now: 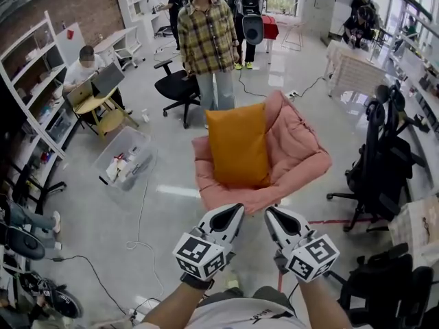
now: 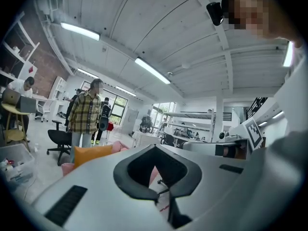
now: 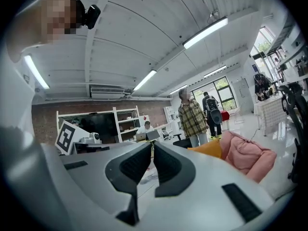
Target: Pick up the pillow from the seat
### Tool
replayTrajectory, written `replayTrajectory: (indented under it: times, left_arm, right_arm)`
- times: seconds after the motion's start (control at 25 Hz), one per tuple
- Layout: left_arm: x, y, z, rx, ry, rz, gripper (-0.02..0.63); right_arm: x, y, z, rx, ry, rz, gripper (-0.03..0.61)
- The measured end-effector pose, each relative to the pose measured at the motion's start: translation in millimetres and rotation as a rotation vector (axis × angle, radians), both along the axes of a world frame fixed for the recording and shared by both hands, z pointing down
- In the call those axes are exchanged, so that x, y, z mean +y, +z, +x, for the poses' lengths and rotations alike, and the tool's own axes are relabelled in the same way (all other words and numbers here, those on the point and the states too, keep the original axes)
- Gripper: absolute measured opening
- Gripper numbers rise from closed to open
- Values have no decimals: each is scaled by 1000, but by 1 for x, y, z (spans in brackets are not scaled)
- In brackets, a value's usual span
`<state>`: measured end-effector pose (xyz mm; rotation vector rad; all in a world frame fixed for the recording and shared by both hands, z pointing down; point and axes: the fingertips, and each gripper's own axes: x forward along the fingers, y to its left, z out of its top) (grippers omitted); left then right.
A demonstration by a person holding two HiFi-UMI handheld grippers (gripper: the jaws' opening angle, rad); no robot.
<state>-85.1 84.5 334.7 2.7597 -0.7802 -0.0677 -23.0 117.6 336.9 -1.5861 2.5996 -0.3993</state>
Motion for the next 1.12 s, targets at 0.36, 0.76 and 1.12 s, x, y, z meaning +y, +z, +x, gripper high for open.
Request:
replayTrajectory:
  times: [0.36,0.76,1.12]
  left_arm:
    - [-59,-2,-3,7,-3,-3,11]
    - [-164,21,46,-16,-27,-19,11]
    - [-328,56,115,-54,-75,-42,11]
  right_arm:
    - [-63,-1,-13,6,-33,4,20]
    - [-186,23,42,-29,-63,-29,20]
    - [-354,73,116,-3,-126,-119,86]
